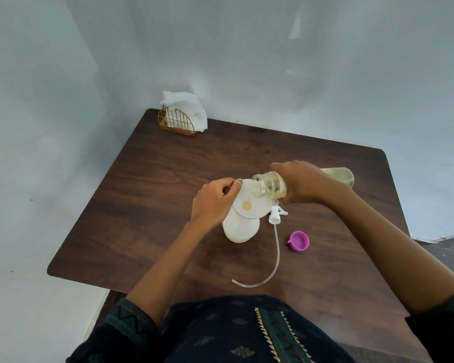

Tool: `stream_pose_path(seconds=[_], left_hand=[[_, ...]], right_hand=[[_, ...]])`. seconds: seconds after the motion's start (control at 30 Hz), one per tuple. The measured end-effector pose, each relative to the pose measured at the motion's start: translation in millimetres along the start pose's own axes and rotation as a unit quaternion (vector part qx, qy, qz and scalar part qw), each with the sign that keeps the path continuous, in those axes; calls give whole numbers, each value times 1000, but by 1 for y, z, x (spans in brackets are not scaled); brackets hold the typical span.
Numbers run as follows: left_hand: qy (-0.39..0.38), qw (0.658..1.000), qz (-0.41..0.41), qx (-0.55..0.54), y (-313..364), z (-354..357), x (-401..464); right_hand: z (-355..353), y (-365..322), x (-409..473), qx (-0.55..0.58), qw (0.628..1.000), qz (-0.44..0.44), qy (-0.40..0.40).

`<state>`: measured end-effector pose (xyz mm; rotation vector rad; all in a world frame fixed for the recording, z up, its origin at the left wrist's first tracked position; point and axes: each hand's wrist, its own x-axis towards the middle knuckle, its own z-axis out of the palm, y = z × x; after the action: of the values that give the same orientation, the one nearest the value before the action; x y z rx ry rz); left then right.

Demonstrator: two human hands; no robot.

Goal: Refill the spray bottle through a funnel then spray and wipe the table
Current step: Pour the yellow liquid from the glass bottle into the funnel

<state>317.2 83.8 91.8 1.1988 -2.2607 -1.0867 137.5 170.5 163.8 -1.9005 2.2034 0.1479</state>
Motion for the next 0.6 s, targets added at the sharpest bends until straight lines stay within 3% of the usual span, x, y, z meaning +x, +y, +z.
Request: stream_pose_path(seconds=[0.6], left_hand=[[0, 1000, -1, 6, 2, -2, -1]], right_hand=[[1, 0, 0, -2, 1000, 1, 2]])
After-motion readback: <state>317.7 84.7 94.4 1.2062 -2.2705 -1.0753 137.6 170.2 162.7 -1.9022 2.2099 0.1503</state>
